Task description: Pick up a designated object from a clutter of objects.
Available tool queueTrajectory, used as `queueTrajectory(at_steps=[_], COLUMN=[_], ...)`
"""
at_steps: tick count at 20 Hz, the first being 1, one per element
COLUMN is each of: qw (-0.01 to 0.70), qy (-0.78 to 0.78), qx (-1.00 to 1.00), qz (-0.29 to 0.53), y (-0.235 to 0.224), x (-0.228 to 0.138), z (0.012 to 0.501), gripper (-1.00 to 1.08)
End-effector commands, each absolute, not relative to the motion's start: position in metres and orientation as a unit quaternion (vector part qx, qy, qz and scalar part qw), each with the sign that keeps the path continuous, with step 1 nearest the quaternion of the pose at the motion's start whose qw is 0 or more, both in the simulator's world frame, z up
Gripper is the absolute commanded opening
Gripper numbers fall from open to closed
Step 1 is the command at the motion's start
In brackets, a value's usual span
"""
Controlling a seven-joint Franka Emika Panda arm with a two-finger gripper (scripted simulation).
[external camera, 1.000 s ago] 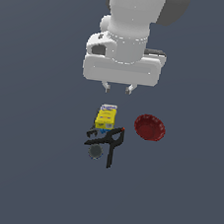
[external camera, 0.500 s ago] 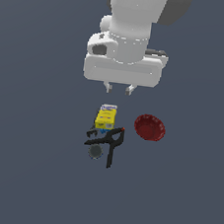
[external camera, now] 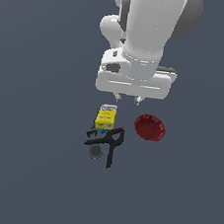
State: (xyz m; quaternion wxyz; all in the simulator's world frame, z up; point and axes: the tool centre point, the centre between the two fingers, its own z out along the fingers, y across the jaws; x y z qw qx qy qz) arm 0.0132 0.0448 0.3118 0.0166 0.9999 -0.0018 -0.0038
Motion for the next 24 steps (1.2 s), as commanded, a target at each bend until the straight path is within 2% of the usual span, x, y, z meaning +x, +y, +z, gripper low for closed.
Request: queueTrajectory(at_steps=[1,12,24], qw=[0.021,0.064,0.141], qy=[-0.009,-0.051,-0.093], qx=[1.000,0.995,0.982], qz=[-0.013,-0.060,-0.084], y=[0.059,0.145,0.234], x=[0.016,0.016,-0.014], z=[0.298,0.214,0.115], gripper=[0.28,0.28,0.28])
